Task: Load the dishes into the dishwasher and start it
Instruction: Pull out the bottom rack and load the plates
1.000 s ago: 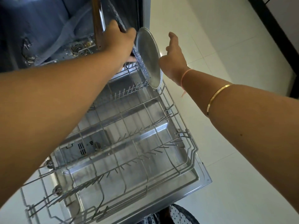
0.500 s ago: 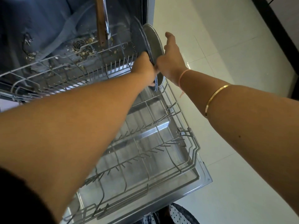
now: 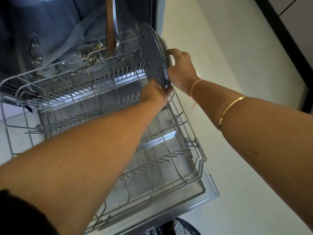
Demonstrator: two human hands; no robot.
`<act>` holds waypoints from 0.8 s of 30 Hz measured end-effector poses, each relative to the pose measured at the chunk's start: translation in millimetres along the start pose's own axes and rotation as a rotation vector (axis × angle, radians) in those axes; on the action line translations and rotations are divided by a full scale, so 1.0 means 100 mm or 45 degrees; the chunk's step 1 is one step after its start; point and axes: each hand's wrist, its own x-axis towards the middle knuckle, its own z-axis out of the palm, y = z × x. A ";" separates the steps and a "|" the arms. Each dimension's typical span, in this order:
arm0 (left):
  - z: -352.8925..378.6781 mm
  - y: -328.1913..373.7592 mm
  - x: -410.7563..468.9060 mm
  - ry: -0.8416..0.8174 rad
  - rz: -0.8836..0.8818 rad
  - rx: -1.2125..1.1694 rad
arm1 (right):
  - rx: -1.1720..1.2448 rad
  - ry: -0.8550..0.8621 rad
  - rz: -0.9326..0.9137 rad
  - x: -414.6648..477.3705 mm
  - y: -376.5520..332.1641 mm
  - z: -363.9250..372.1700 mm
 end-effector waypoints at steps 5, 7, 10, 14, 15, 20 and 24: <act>-0.13 0.01 -0.07 0.089 -0.036 -0.027 | -0.043 -0.027 -0.005 -0.04 -0.07 -0.01; -0.24 -0.03 -0.11 0.125 -0.013 0.043 | -0.027 -0.020 0.017 -0.04 -0.12 -0.01; -0.41 -0.06 -0.21 0.154 -0.019 0.165 | -0.009 -0.015 0.053 -0.08 -0.20 0.02; -0.74 -0.04 -0.49 0.173 0.034 0.305 | -0.060 -0.072 0.053 -0.31 -0.44 0.05; -0.81 -0.04 -0.57 0.162 0.060 0.352 | -0.097 -0.107 0.055 -0.39 -0.51 0.06; -1.39 -0.04 -1.11 0.145 0.097 0.684 | -0.352 -0.317 -0.032 -0.96 -1.08 0.07; -2.02 -0.02 -1.74 0.164 0.008 0.914 | -0.560 -0.480 -0.252 -1.59 -1.79 0.04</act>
